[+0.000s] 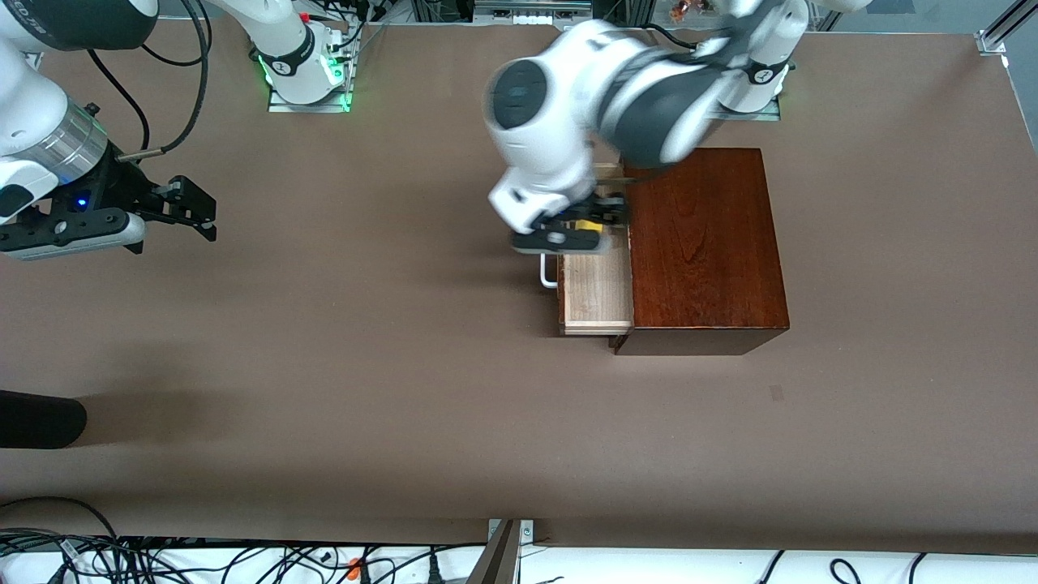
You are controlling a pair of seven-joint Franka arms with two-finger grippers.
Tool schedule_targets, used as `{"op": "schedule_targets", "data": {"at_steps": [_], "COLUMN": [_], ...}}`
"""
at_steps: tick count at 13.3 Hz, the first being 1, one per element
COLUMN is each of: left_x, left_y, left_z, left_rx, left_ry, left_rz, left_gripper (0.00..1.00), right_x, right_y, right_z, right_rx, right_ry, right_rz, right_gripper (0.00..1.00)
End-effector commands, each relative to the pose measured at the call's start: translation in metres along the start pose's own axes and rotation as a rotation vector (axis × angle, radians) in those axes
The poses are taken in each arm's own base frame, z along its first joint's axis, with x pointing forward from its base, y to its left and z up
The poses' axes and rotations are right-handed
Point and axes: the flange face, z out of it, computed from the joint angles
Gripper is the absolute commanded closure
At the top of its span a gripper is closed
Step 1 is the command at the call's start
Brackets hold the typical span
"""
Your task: Open drawer, take yellow block, close drawer
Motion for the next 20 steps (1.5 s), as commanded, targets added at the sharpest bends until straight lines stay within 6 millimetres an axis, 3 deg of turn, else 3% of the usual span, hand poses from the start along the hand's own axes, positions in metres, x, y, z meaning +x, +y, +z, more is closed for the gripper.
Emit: {"op": "schedule_targets", "data": {"at_steps": [1,4,6,8,9,10,11,12,14,16,17,20], "left_x": [0.017,0.032,0.041,0.028,0.017,0.005,-0.003,-0.01,-0.028,-0.032,-0.03,-0.032], "left_y": [-0.097,-0.212,-0.273,-0.306,-0.326,-0.339,-0.356,-0.366,-0.363,-0.366,-0.368,-0.367], "left_z": [-0.024,-0.041,-0.034,-0.03,-0.039,-0.037,-0.031,-0.025,-0.021,-0.02,-0.019,-0.019], "left_rx": [-0.061,-0.122,-0.18,-0.197,-0.186,-0.184,-0.203,-0.241,-0.256,-0.247,-0.247,-0.247], "left_ry": [-0.068,-0.08,-0.093,-0.072,0.01,0.066,0.093,0.086,0.075,0.057,0.054,0.047], "left_rz": [-0.017,0.028,0.087,0.088,0.038,0.011,-0.016,-0.044,-0.036,-0.021,-0.017,-0.013], "left_gripper": [0.0,0.0,0.0,0.0,0.0,0.0,0.0,0.0,0.0,0.0,0.0,0.0], "right_x": [0.003,0.008,0.002,-0.003,-0.005,-0.008,-0.016,-0.025,-0.03,-0.03,-0.028,-0.025], "right_y": [0.0,-0.019,-0.035,-0.079,-0.102,-0.14,-0.18,-0.219,-0.291,-0.365,-0.396,-0.453], "right_z": [0.004,0.025,0.033,0.034,0.039,0.049,0.045,0.042,0.055,0.071,0.079,0.098], "right_rx": [0.002,-0.009,-0.006,-0.002,0.006,0.015,0.023,0.028,0.035,0.073,0.093,0.116], "right_ry": [-0.014,-0.049,-0.107,-0.133,-0.143,-0.162,-0.157,-0.142,-0.116,-0.072,-0.052,-0.025], "right_rz": [-0.013,-0.043,-0.074,-0.151,-0.195,-0.282,-0.388,-0.452,-0.577,-0.741,-0.812,-0.913], "right_gripper": [0.0,0.0,0.0,0.0,0.0,0.0,0.0,0.0,0.0,0.0,0.0,0.0]}}
